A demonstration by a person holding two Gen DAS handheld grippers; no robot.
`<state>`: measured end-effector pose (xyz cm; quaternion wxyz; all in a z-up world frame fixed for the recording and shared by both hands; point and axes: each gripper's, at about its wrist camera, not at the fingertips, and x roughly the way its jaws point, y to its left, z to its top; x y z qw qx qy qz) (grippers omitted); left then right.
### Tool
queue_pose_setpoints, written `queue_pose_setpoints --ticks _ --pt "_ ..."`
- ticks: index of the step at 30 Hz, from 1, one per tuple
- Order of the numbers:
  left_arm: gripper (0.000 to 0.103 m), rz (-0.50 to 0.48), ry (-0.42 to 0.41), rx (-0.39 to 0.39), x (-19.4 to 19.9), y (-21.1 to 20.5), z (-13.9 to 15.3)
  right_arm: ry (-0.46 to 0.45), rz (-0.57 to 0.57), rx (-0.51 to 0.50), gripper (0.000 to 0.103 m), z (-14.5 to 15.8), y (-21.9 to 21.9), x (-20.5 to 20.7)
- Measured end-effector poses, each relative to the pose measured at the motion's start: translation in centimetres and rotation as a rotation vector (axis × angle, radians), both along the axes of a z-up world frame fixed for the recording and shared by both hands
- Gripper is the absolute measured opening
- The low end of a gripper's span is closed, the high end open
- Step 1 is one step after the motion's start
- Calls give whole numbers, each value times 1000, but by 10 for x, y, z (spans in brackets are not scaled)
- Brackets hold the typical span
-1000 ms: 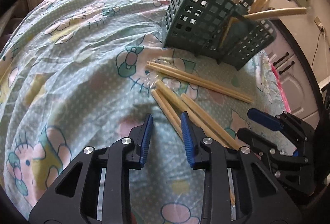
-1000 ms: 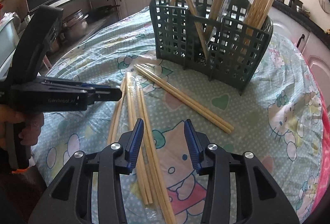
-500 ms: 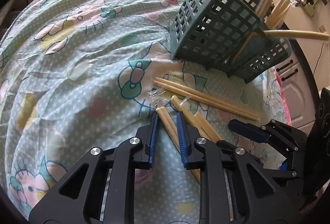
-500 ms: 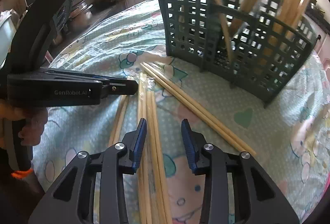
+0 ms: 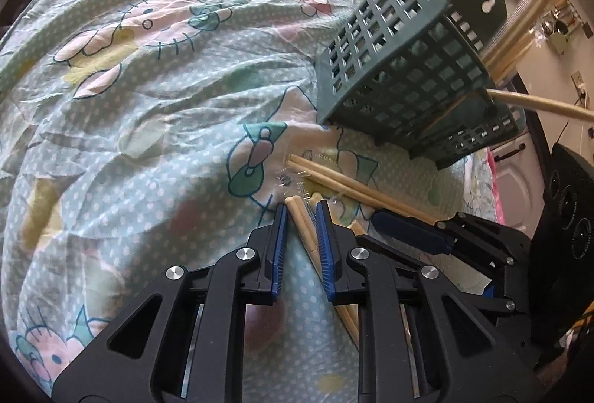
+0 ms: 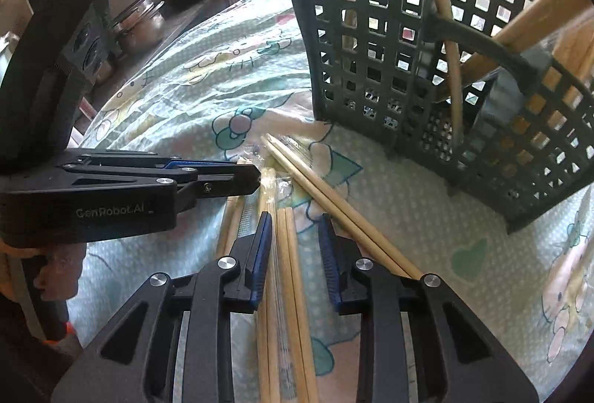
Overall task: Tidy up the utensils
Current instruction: 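Close the left gripper on a wrapped chopstick while the right gripper grasps another, then lift both held chopsticks upright and carry them toward the caddy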
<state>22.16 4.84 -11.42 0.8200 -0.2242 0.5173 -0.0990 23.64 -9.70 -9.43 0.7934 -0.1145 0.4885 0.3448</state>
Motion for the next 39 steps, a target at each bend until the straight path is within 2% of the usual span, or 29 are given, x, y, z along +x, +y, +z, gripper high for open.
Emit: queue_pose_setpoints --ticks 4,5,7,10,12,16,19,23,29,36,39 --pt "13 23 12 -47 5 8 -2 2 -12 -9 21 0 -3 2" --pt "13 26 11 -55 5 10 -2 2 -12 -32 16 -1 -7 2" --pt "12 27 10 -65 5 12 -3 -20 0 -38 16 -2 -10 -3" --pt "12 34 5 -67 6 13 -3 -53 8 -73 15 -2 -6 -10" --pt "10 36 4 -63 6 13 -3 -76 18 -98 11 -2 -1 -14" --pt "9 33 7 -70 8 13 -4 -84 23 -101 8 -1 3 -17" --pt "7 24 0 -70 5 15 -3 -86 14 -63 6 8 -3 -20" --pt "7 19 -49 -21 -4 13 11 -106 12 -19 6 19 -11 -27" --pt "6 33 -130 -32 -24 21 38 -159 5 60 6 47 -25 -44" --pt "5 30 -230 -35 -49 17 73 -240 -33 165 6 82 -45 -64" --pt "4 16 -281 -12 -59 8 92 -299 -47 213 6 102 -53 -71"
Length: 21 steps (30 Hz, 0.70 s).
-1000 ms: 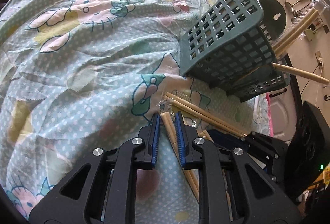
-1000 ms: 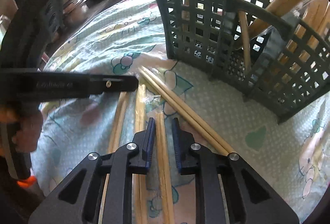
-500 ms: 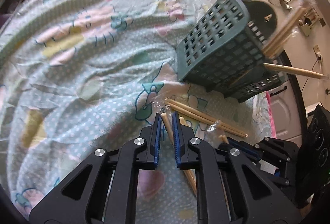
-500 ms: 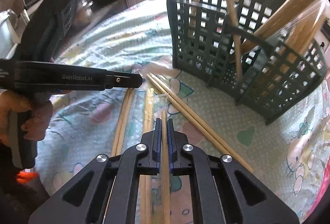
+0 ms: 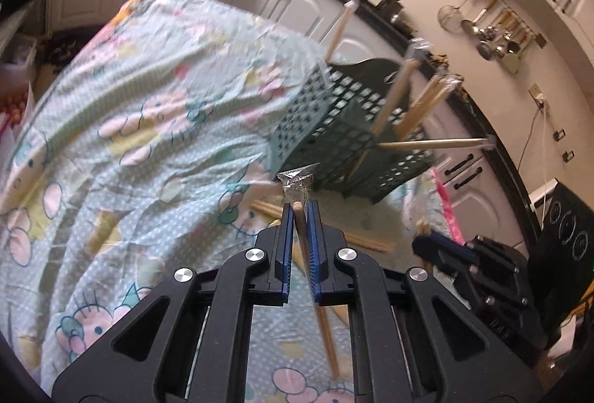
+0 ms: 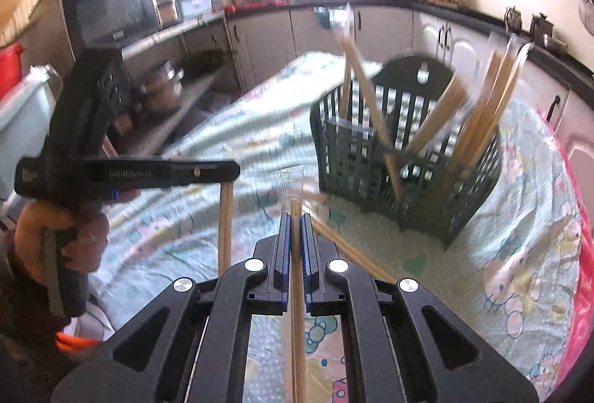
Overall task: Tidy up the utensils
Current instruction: 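Lift both held chopsticks upright and carry them toward the caddy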
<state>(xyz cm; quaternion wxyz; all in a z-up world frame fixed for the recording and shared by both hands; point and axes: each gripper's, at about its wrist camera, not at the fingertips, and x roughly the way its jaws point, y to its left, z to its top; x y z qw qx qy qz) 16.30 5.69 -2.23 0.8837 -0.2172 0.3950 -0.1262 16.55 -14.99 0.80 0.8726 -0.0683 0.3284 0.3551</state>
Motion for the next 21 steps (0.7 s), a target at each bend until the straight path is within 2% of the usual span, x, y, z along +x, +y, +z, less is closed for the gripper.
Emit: queue_pose_setpoints --ticks 9,15,21 --pt "3 -30 -131 36 -16 -21 49 -206 -40 132 6 44 -23 -13" --pt "3 -48 -184 63 -18 -31 75 -342 -86 220 6 72 -43 -17" --pt "3 -54 -234 68 -20 -34 96 -419 -116 247 6 91 -56 -17"
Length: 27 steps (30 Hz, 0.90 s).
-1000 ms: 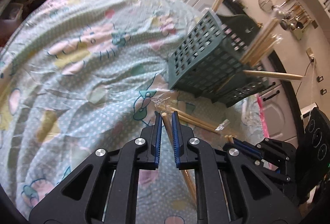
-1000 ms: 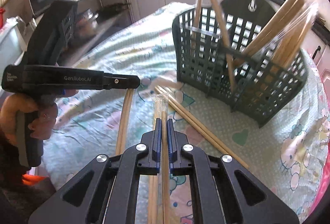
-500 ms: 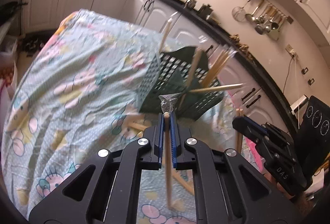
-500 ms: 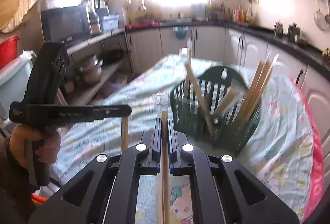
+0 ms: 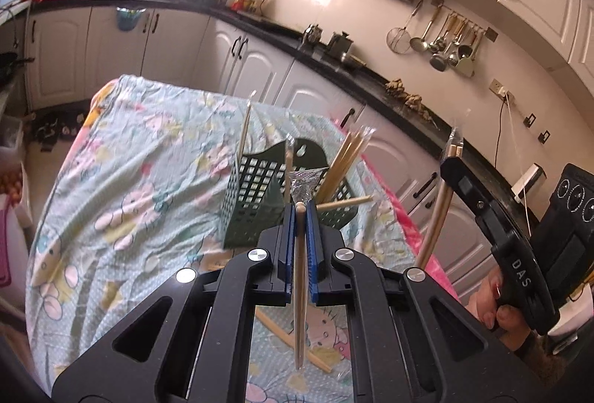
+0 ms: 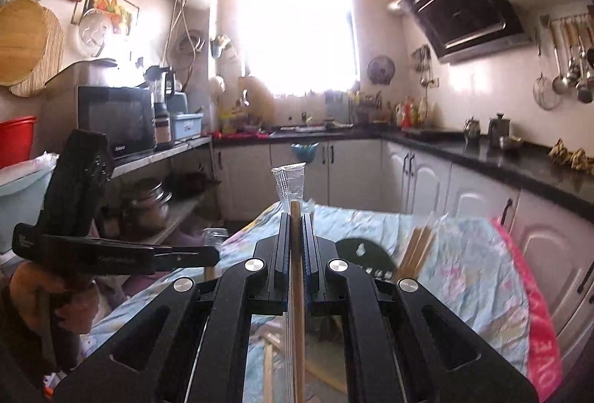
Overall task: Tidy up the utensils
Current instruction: 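Lift both held chopsticks upright and carry them toward the caddy, then hold both chopsticks upright above the green caddy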
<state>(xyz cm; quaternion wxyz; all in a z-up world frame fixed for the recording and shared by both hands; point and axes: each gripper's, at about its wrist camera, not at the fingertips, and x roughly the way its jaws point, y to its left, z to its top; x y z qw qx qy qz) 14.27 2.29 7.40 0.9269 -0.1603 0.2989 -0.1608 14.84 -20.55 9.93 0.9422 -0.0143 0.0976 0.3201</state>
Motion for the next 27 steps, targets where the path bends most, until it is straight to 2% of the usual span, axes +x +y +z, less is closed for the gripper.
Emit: queue_pose_setpoints --ticks 18,27 --pt "3 -5 -143 46 12 -5 64 -147 -68 40 6 45 -9 18" --pt "3 22 -198 52 24 -2 89 -168 -83 61 6 62 -6 37"
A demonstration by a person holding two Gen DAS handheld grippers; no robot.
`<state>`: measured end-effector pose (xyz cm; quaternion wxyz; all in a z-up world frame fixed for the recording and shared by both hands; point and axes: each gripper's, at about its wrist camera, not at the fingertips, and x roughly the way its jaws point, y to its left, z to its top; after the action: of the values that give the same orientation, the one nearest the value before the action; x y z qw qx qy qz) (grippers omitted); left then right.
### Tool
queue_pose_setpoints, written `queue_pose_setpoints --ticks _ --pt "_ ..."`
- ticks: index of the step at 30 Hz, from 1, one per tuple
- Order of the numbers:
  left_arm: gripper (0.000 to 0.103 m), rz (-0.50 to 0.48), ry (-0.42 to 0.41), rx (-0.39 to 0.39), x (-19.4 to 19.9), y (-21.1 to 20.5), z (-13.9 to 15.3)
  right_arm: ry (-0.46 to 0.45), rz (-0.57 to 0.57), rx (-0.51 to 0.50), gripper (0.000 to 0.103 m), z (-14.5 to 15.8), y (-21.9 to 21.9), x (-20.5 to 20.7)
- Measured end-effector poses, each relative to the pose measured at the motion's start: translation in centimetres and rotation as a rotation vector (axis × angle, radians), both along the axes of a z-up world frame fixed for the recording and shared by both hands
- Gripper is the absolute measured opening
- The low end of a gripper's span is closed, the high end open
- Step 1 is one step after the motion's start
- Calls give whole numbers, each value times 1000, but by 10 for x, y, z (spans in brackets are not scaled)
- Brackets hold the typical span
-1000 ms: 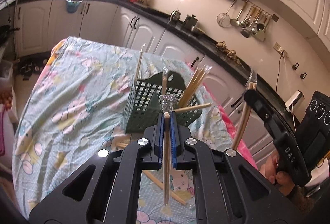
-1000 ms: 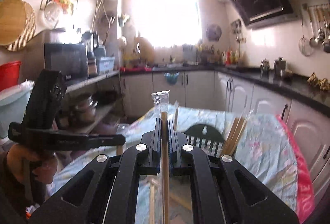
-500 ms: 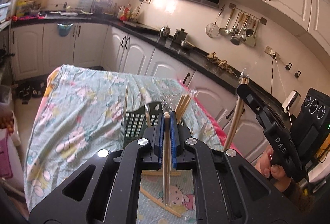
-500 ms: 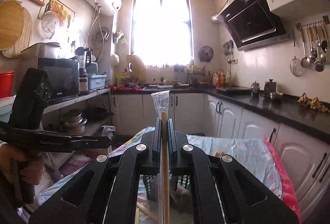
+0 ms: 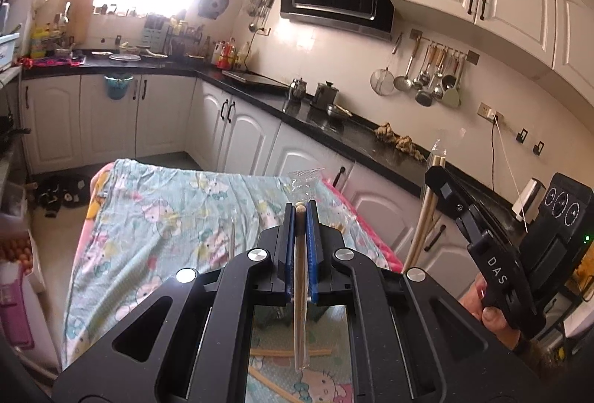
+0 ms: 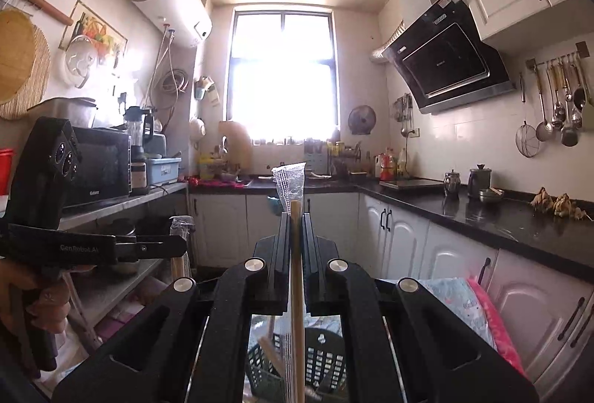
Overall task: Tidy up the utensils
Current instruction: 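Hold both chopsticks upright above the green caddy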
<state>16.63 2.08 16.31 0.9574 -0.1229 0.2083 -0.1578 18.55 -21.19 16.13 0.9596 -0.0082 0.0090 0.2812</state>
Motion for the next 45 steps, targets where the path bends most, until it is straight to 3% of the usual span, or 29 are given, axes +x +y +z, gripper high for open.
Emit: queue_pose_setpoints --ticks 18,31,45 --pt "3 64 -50 -16 44 11 19 -30 -17 57 6 15 -6 50" --pt "3 142 -52 41 73 12 -3 -5 -82 62 6 -27 -3 86" --pt "3 174 -87 38 84 7 -42 14 -116 67 6 -68 1 105"
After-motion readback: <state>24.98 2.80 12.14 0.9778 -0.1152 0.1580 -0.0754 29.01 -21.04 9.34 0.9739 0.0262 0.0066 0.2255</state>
